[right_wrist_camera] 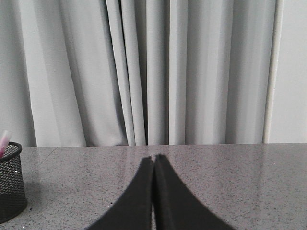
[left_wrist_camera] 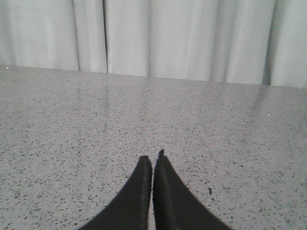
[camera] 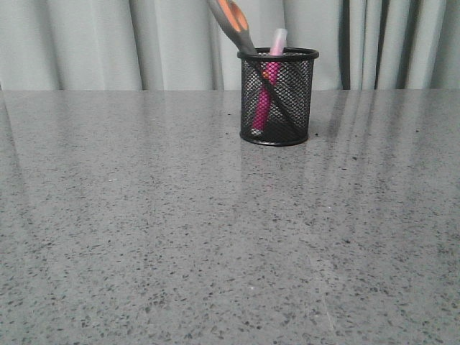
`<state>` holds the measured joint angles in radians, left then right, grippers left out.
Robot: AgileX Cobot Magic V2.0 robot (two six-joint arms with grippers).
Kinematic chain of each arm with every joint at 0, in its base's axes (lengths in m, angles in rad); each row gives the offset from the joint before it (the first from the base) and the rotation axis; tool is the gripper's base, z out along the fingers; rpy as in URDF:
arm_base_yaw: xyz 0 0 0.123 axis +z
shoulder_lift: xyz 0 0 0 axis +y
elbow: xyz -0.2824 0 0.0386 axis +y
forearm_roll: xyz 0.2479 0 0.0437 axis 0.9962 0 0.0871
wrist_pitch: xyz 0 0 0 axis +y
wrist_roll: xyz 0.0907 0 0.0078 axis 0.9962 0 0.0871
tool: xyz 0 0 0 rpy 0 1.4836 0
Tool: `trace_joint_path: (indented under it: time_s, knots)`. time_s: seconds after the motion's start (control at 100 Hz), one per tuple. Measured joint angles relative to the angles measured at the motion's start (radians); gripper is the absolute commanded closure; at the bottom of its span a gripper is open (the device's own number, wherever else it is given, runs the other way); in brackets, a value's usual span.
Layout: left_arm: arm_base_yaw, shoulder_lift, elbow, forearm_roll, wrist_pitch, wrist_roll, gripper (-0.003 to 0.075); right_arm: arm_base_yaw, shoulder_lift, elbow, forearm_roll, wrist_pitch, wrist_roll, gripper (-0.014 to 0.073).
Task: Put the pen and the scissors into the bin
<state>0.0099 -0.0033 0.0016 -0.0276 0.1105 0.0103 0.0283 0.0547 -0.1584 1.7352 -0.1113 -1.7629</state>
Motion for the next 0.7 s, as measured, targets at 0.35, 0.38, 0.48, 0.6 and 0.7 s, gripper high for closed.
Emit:
trace_joint_path:
  time_s: [0.35, 0.38, 0.48, 0.6, 0.7]
  knots:
    - [0.0, 0.0, 0.0, -0.002, 0.001, 0.0, 0.0739, 0.0, 0.0, 0.0, 0.0, 0.0, 0.0, 0.067]
    - [0.0, 0.0, 0.0, -0.002, 0.001, 0.0, 0.0739, 0.0, 0.0, 0.0, 0.0, 0.0, 0.0, 0.067]
    - [0.0, 0.0, 0.0, -0.002, 0.001, 0.0, 0.0739, 0.0, 0.0, 0.0, 0.0, 0.0, 0.0, 0.067]
    - [0.0, 0.0, 0.0, -0.002, 0.001, 0.0, 0.0739, 0.0, 0.0, 0.0, 0.009, -0.031, 0.0, 0.067]
    - [0.0, 0.0, 0.0, -0.002, 0.001, 0.0, 0.0739, 0.0, 0.0, 0.0, 0.013, -0.038, 0.005, 0.067]
